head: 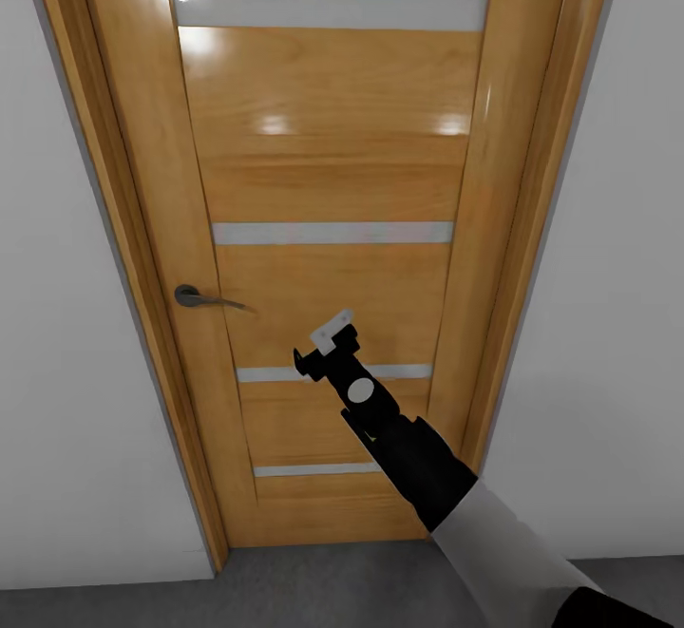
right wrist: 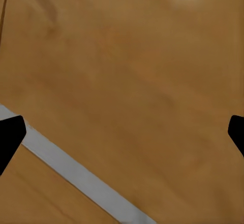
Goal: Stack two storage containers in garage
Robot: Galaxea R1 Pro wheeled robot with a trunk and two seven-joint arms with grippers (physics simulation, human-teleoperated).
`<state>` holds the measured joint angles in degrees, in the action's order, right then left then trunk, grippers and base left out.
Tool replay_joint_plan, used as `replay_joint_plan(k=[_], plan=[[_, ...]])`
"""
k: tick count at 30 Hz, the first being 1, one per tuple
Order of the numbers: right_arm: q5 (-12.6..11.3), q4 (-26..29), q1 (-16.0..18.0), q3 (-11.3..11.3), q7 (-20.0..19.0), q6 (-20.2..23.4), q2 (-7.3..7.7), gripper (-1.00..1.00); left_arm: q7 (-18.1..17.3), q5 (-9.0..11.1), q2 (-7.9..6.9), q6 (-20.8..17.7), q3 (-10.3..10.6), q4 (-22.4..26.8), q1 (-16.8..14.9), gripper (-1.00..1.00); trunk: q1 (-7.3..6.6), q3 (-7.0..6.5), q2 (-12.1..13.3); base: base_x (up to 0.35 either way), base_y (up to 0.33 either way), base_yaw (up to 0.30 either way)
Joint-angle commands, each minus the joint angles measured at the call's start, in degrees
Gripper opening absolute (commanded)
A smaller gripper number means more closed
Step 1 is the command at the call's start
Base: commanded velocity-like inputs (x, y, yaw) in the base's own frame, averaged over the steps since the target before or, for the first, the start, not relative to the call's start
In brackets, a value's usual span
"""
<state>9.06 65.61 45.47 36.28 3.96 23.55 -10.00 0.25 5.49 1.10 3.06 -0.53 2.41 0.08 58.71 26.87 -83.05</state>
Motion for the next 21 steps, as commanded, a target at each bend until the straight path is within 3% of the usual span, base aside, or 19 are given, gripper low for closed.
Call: replay_joint_plan(k=[1, 21], plan=[[0.42, 0.00, 0.06, 0.11, 0.17, 0.39, 0.00, 1.00, -0.02, 0.57, 0.00, 0.10, 0.00, 0.05, 0.01, 1.00, 0.01, 0.05, -0.03, 0.226, 0.000, 0.000], [0.75, -3.04, 0.06, 0.20, 1.18, 0.55, 0.00, 1.00, -0.07, 0.57, -0.04, 0.10, 0.03, 0.05, 0.01, 1.00, 0.01, 0.05, -0.03, 0.312, 0.000, 0.000]])
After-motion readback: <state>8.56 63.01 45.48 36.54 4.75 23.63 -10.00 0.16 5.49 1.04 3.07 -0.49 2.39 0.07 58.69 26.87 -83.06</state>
